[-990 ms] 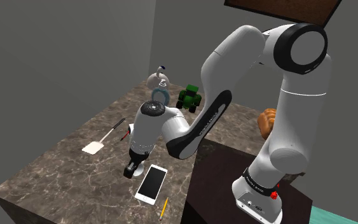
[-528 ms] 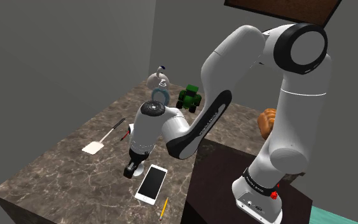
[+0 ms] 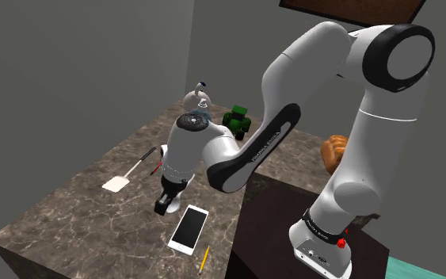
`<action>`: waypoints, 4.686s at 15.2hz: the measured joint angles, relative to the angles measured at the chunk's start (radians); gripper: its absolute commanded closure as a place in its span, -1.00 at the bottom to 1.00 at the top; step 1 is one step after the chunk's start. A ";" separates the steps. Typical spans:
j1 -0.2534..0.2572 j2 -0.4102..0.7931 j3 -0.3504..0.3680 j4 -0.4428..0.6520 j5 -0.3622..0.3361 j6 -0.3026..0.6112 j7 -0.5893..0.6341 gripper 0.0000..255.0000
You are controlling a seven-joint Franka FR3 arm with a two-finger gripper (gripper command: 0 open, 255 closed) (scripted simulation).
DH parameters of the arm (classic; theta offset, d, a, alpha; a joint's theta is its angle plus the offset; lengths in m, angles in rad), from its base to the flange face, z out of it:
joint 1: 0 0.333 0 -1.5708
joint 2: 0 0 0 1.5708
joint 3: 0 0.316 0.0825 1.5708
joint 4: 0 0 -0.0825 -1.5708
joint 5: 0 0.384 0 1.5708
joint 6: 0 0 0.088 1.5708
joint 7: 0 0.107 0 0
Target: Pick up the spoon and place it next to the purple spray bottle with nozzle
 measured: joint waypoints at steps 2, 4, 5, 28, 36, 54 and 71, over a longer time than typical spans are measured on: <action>-0.017 -0.027 0.023 0.001 0.045 -0.020 -0.036 1.00; -0.033 -0.060 0.046 -0.002 0.096 -0.040 -0.073 1.00; -0.040 -0.078 0.057 -0.006 0.121 -0.048 -0.092 1.00; -0.053 -0.364 0.084 0.080 0.491 -0.333 -0.375 1.00; -0.042 -0.428 0.062 0.140 0.540 -0.444 -0.417 1.00; -0.039 -0.528 -0.007 0.281 0.592 -0.673 -0.496 1.00; -0.108 -0.789 -0.380 0.010 0.619 -0.689 -0.960 1.00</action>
